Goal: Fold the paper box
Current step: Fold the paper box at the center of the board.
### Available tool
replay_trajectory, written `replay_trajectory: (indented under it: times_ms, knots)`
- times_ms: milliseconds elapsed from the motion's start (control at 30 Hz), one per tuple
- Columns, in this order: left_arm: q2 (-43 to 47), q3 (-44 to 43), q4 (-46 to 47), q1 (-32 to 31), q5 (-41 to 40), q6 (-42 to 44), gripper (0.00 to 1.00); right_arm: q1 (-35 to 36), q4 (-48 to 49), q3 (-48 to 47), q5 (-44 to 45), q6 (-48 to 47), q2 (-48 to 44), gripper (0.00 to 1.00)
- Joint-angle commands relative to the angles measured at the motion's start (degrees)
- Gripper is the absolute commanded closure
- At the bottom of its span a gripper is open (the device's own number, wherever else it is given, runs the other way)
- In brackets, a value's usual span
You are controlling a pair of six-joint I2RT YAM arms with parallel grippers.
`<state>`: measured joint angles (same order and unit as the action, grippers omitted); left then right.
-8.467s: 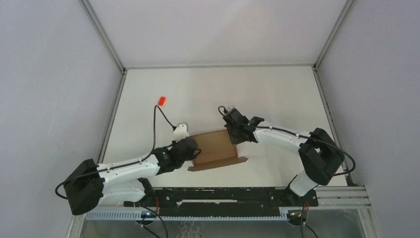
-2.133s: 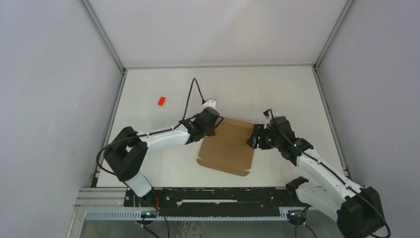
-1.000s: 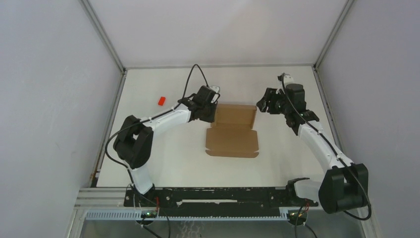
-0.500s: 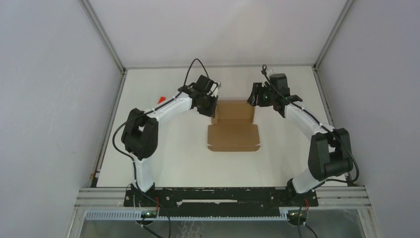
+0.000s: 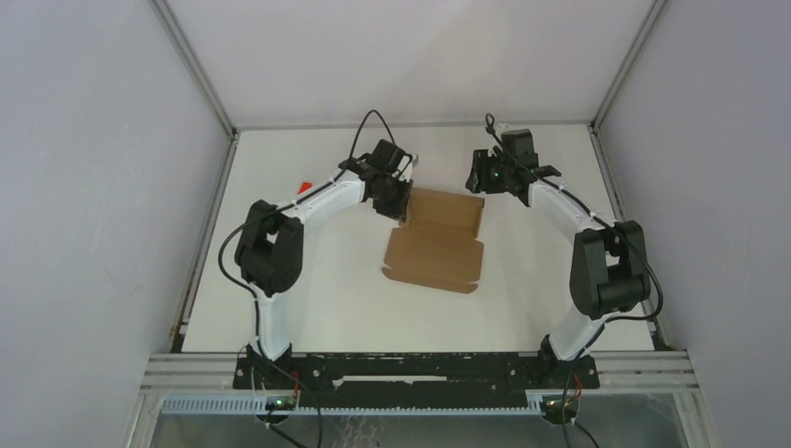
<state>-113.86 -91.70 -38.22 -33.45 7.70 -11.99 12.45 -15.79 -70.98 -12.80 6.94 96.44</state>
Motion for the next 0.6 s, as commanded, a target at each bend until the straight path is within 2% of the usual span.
replay_trajectory:
  times_ms: [0, 67, 400, 467, 567]
  knots:
    - [-0.3, -2.9, 1.2, 0.5, -0.2, 0.2, 0.70, 1.0, 1.1, 1.0, 3.7, -1.2, -3.0, 0.44]
    - [0.2, -2.3, 2.0, 0.5, -0.4, 0.0, 0.69, 1.5, 4.1, 4.6, 6.2, -1.2, -6.8, 0.40]
    - [0.6, -0.7, 4.0, 0.5, 0.4, -0.1, 0.68, 3.7, 16.4, 22.9, 17.1, 0.4, -26.2, 0.38]
    - [0.7, -0.6, 4.2, 0.4, 0.3, -0.1, 0.68, 5.2, 17.5, 23.7, 18.3, -0.3, -27.8, 0.36]
    - [0.9, -0.3, 4.7, 0.5, 0.3, 0.0, 0.68, 5.9, 16.2, 21.8, 17.4, -0.5, -26.4, 0.40]
